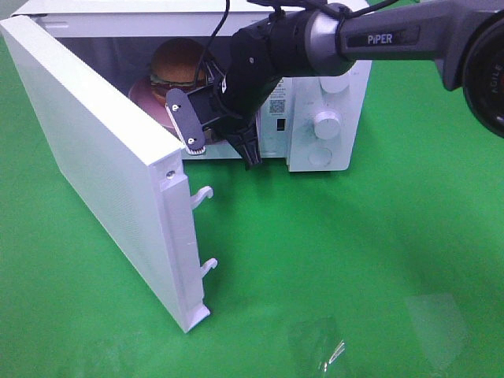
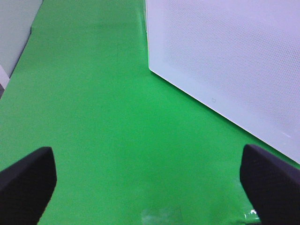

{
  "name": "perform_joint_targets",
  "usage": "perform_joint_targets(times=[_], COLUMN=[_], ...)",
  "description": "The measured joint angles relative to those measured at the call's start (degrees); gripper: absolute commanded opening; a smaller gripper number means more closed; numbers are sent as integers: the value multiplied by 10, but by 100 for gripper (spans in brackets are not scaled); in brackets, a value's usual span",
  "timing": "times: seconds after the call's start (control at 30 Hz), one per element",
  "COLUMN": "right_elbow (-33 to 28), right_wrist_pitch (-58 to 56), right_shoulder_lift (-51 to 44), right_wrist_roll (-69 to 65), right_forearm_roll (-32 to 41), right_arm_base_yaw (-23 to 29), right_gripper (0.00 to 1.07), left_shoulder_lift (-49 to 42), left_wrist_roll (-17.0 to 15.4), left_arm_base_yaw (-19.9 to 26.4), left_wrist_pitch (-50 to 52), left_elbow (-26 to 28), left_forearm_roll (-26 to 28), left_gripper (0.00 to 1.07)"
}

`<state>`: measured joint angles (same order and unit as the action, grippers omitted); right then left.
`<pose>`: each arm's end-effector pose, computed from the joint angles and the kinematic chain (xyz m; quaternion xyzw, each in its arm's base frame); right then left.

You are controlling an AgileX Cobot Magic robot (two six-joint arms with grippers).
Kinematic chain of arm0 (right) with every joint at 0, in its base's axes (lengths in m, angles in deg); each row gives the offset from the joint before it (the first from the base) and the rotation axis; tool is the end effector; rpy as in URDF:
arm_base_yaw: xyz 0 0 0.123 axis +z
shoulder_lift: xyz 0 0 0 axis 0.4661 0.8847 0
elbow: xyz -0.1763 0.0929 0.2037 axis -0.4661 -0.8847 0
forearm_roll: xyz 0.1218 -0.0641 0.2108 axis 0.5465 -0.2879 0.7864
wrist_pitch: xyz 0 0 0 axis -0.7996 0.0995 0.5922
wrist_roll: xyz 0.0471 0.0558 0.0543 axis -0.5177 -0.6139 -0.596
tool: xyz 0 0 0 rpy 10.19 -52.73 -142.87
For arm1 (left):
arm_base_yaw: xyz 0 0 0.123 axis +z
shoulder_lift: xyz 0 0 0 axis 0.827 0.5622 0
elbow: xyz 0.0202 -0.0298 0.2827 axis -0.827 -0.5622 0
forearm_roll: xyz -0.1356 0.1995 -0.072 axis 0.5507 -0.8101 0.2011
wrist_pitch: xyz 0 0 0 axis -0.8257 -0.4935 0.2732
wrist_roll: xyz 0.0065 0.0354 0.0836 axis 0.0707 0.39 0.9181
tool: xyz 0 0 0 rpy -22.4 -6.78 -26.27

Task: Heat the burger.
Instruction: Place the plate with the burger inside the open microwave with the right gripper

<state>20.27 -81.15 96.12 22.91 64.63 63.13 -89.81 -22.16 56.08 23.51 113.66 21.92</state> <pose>0.4278 0.2959 0.1479 -0.8131 0.4699 -0.1753 0.2955 -0.0085 -0.0080 0.2822 0.0518 0.8460 -0.0165 0.5304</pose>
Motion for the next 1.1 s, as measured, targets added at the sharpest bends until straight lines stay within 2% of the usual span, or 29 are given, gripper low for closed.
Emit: perform_joint_targets(times=[0.43,0.57,0.67,0.7,0.73,0.8,1.1], right_elbow=[1,1,3,3,3,3,3], right_wrist_pitch=[8,14,26,26,29,35,50], right_shoulder_lift=[2,2,2,2,2,2,2], right_wrist_roll=[-1,-1,-3,-3,-7,-16,-54], right_forearm_roll=[-7,-9,-9,-9,-9,-9,-9], right_arm_base_yaw=[0,0,0,0,0,0,0], right_gripper=[10,18,29,29,35,38,39], left_shoulder_lift=[0,0,0,0,0,0,0], left_wrist_roll=[0,0,0,0,0,0,0], left_arm_base_yaw=[0,0,0,0,0,0,0], left_wrist_pitch=[0,0,0,0,0,0,0], left_elbow=[0,0,0,0,0,0,0], left_forearm_roll=[0,0,0,0,0,0,0], left_gripper=[100,100,100,100,100,100,100])
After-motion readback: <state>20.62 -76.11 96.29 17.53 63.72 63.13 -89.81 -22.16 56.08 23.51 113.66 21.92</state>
